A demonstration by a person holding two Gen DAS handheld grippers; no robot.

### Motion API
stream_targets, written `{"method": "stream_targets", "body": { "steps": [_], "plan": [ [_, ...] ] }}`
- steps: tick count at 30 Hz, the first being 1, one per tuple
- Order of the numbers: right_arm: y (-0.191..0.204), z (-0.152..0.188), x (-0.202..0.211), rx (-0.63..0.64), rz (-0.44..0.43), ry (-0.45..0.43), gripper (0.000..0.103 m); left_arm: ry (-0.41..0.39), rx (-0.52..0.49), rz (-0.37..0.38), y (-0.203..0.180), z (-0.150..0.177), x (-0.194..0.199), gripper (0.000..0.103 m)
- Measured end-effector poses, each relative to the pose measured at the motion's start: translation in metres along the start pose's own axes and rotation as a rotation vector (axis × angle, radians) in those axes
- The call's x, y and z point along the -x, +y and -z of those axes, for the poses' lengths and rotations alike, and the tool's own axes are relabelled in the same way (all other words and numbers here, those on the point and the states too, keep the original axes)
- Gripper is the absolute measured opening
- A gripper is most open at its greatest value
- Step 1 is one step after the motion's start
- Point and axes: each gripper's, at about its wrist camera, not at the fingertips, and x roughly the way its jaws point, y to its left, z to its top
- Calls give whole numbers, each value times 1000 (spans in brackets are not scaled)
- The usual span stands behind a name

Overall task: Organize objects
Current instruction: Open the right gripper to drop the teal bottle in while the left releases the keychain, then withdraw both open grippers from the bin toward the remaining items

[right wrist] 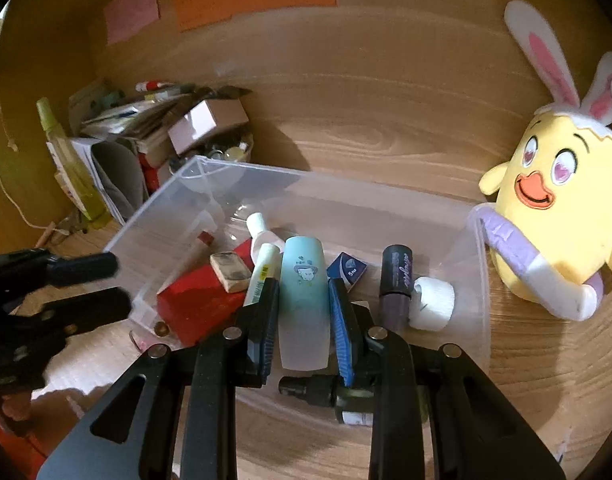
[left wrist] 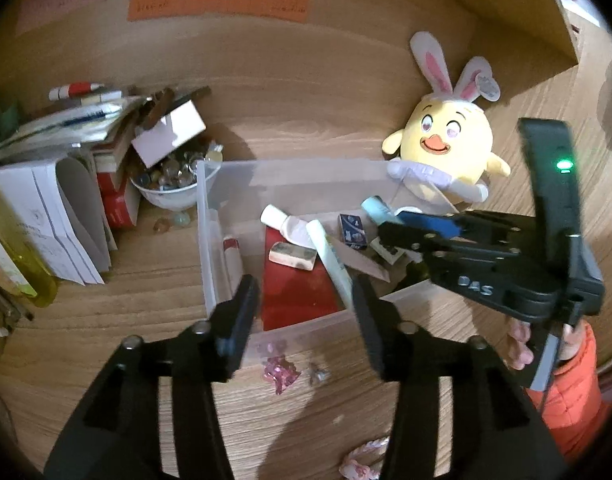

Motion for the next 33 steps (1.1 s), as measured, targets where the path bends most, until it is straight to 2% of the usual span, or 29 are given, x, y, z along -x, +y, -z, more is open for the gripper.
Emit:
{"method": "stream_targets", "body": {
  "steps": [12, 15, 17, 27, 33],
  "plan": [
    [2, 1, -15, 6, 21, 59, 24, -11, -18, -20, 1, 6, 14, 61],
    [1, 1, -12, 0, 22, 56, 38, -14, -28, -37, 0, 11, 18, 65],
    [-1, 2, -2, -11, 34, 27, 45, -13, -32, -47, 1, 15, 21, 67],
    [9, 17, 48, 0, 4, -55, 53, 25, -25, -77, 7, 35, 29, 74],
    [26, 45, 71, 23, -28, -70, 54, 62, -3, -89, 13, 51, 28, 74]
  ]
}}
